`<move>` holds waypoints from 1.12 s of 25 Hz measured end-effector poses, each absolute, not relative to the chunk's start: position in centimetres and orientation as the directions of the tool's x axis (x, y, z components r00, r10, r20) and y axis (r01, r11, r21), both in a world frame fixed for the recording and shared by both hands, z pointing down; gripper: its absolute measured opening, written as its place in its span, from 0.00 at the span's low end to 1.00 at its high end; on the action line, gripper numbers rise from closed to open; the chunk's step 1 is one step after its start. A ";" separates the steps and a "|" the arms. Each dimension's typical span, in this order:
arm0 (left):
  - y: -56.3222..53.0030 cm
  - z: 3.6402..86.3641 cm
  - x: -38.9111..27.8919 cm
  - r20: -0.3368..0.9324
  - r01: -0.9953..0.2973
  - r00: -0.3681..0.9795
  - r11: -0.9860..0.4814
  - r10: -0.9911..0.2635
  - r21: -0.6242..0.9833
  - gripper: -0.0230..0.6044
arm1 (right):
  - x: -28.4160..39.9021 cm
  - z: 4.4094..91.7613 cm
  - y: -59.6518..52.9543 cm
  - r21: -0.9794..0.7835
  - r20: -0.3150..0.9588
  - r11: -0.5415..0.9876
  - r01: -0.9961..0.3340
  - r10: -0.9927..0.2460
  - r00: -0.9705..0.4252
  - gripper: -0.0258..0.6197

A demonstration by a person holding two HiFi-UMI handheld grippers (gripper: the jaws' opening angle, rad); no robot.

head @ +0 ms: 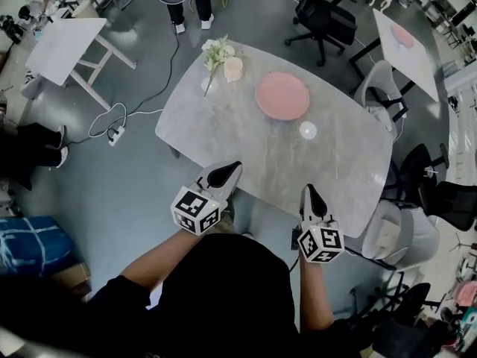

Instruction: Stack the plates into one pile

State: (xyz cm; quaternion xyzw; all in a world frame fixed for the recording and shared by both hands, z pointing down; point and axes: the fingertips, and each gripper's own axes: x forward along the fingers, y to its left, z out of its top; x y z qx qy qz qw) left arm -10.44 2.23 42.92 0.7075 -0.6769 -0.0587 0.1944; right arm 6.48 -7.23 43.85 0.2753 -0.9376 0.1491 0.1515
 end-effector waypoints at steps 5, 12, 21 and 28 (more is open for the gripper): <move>9.3 43.3 -2.9 0.251 -0.961 0.018 0.053 -0.968 0.273 0.06 | 13.3 43.7 -1.9 -0.138 0.353 0.824 -0.550 -0.477 -0.805 0.07; 14.6 44.0 3.5 0.294 -0.967 0.055 0.023 -0.954 0.254 0.06 | 20.2 43.1 4.5 -0.188 0.323 0.787 -0.588 -0.515 -0.794 0.06; 19.4 40.3 3.9 0.203 -0.975 0.093 -0.047 -0.975 0.218 0.06 | 20.0 40.1 12.3 -0.080 0.290 0.762 -0.643 -0.599 -0.746 0.06; 23.4 38.9 3.5 0.161 -0.974 0.111 -0.075 -0.981 0.213 0.06 | 18.7 38.5 16.8 -0.037 0.265 0.756 -0.653 -0.623 -0.736 0.06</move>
